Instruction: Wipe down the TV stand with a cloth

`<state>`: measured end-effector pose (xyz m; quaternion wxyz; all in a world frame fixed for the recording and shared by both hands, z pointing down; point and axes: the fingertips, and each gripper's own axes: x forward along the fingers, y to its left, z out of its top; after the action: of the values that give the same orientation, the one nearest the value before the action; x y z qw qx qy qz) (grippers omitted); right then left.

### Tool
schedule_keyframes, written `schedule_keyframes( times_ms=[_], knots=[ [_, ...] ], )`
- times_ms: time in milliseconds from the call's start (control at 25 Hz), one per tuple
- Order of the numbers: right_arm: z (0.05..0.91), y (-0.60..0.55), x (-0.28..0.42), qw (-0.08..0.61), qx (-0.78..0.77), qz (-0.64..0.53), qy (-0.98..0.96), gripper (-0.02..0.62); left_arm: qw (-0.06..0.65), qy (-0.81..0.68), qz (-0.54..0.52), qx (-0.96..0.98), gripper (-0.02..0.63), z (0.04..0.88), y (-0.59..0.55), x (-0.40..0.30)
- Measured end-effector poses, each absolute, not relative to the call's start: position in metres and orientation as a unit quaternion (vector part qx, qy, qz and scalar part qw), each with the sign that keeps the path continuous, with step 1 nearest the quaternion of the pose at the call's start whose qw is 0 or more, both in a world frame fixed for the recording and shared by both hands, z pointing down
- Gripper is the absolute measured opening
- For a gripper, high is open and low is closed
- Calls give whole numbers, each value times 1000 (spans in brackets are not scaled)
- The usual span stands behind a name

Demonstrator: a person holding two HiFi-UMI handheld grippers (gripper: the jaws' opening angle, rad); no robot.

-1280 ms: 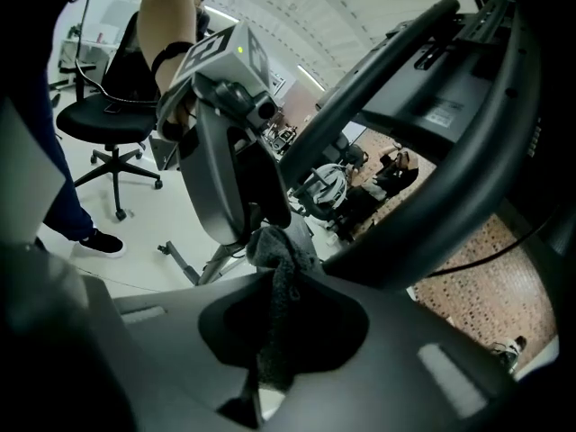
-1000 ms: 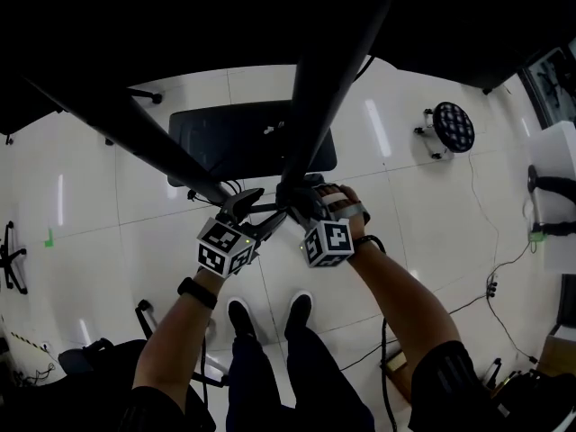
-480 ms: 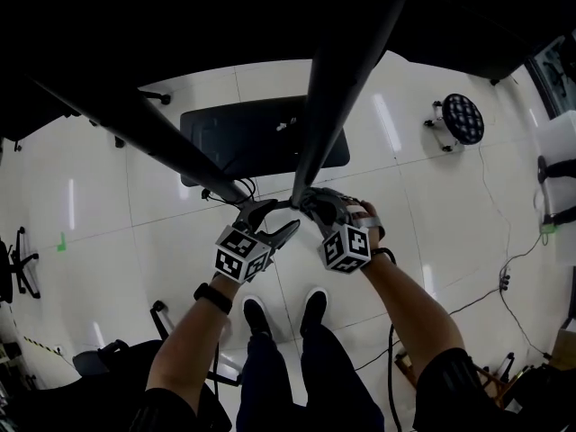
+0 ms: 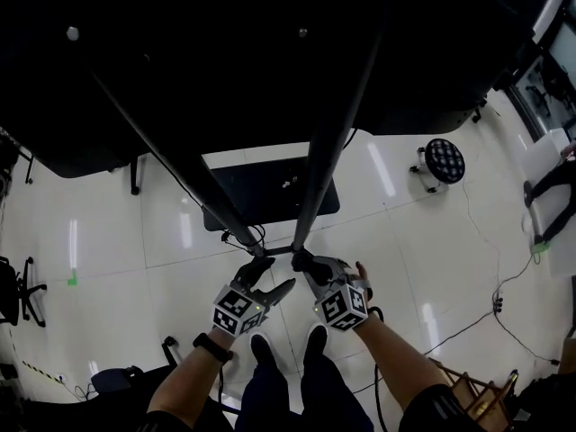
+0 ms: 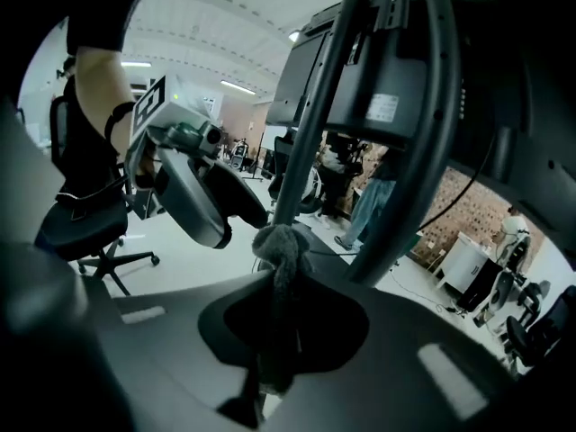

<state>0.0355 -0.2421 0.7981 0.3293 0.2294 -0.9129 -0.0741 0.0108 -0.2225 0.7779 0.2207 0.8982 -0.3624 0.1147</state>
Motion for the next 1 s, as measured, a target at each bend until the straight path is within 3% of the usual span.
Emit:
schedule_keyframes(
  times_ms=[560, 1000],
  knots=[
    [566, -146, 21, 183, 294, -8, -938, 21, 136, -340, 102, 925, 311, 602, -117, -36],
    [504, -76, 74, 124, 344, 11, -931, 23, 103, -392, 65, 912, 308, 521, -33, -58]
  ],
)
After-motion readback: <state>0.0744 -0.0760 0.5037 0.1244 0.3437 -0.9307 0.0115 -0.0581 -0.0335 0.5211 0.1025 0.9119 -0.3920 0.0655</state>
